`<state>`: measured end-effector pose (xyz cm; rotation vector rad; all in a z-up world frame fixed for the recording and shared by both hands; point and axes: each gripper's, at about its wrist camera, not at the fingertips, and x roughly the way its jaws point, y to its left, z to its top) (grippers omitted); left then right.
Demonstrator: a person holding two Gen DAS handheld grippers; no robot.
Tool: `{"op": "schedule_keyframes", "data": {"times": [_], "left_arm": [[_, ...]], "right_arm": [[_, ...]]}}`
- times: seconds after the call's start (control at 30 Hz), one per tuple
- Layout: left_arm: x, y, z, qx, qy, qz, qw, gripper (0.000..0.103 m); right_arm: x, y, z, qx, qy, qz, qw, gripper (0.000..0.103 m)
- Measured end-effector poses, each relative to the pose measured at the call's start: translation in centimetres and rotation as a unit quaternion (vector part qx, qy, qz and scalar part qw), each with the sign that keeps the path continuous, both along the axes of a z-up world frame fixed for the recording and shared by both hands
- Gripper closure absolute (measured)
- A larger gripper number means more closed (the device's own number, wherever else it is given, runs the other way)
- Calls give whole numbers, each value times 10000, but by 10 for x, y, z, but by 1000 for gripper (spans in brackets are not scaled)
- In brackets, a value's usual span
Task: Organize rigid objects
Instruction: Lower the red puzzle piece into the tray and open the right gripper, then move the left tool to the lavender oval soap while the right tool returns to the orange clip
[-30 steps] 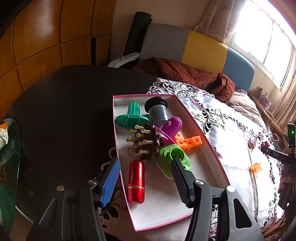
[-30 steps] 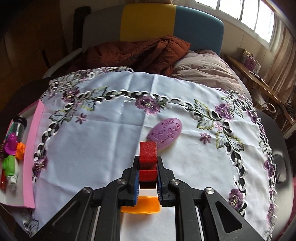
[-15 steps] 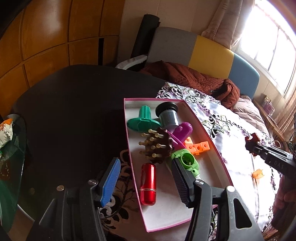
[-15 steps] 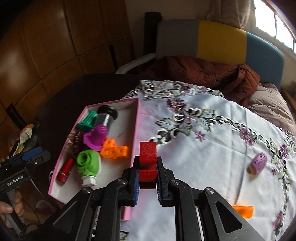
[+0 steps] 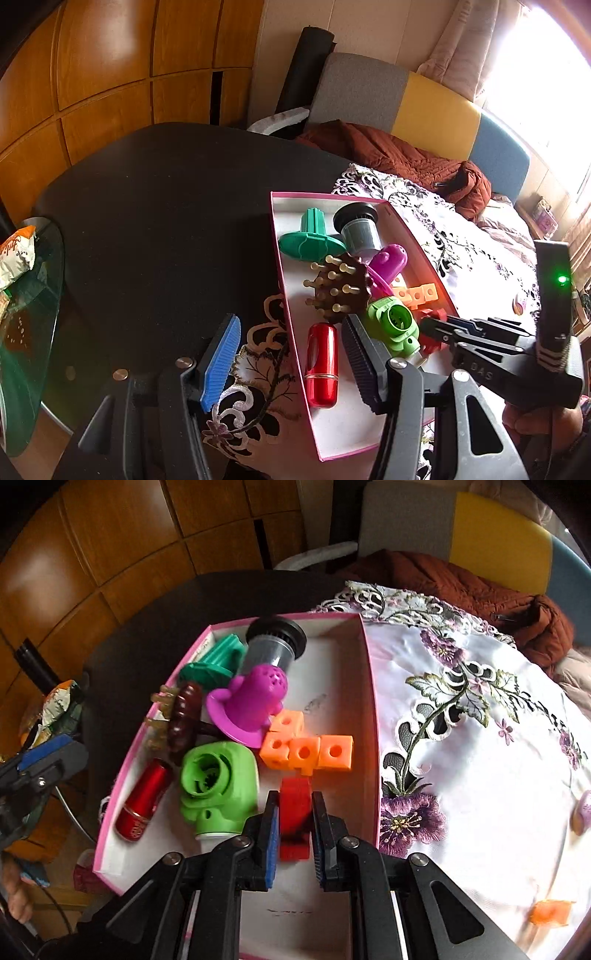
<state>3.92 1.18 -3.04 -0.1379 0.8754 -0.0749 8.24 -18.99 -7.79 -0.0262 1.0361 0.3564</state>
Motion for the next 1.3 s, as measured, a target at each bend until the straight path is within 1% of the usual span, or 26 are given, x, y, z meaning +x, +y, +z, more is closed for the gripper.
{"op": "schedule_keyframes", "data": {"times": [0.1, 0.23, 0.37, 0.43, 0.5, 0.63, 0.77, 0.8, 0.93, 1.0, 1.17, 1.3], "left_arm": [[0, -1, 0, 17, -1, -11, 10000, 45], [0, -4, 0, 55, -19, -24, 10000, 45], [-1, -5, 1, 69, -27, -38, 10000, 45], [-2, -6, 1, 81, -34, -45, 10000, 45], [-3, -6, 2, 83, -43, -62, 9999, 45], [-5, -9, 3, 106, -65, -108, 9999, 45], [-6, -12, 5, 144, -100, -159, 9997, 45], [-6, -14, 6, 163, -109, -177, 9997, 45], [-8, -19, 7, 210, -138, -259, 9993, 45], [-8, -22, 7, 234, -141, -308, 9992, 45], [-9, -30, 9, 312, -166, -422, 9985, 45], [-9, -40, 11, 389, -184, -540, 9976, 45]], "right_arm": [[-1, -3, -2, -35, -26, -51, 10000, 86], [-3, -8, 0, 53, -39, -99, 9999, 84], [-7, -11, 5, 198, -87, -104, 9997, 72], [-9, -10, 8, 229, -140, -77, 9996, 69], [-13, -10, 12, 232, -202, -66, 9995, 63], [-19, -14, 20, 250, -319, -75, 9992, 57], [-26, -27, 32, 279, -460, -164, 9984, 50], [-29, -32, 35, 278, -505, -210, 9981, 46], [-35, -61, 48, 240, -663, -486, 9963, 42], [-35, -79, 52, 199, -708, -669, 9950, 36], [-35, -127, 56, -55, -720, -1169, 9905, 33], [-35, -177, 54, -289, -670, -1631, 9839, 28]]}}
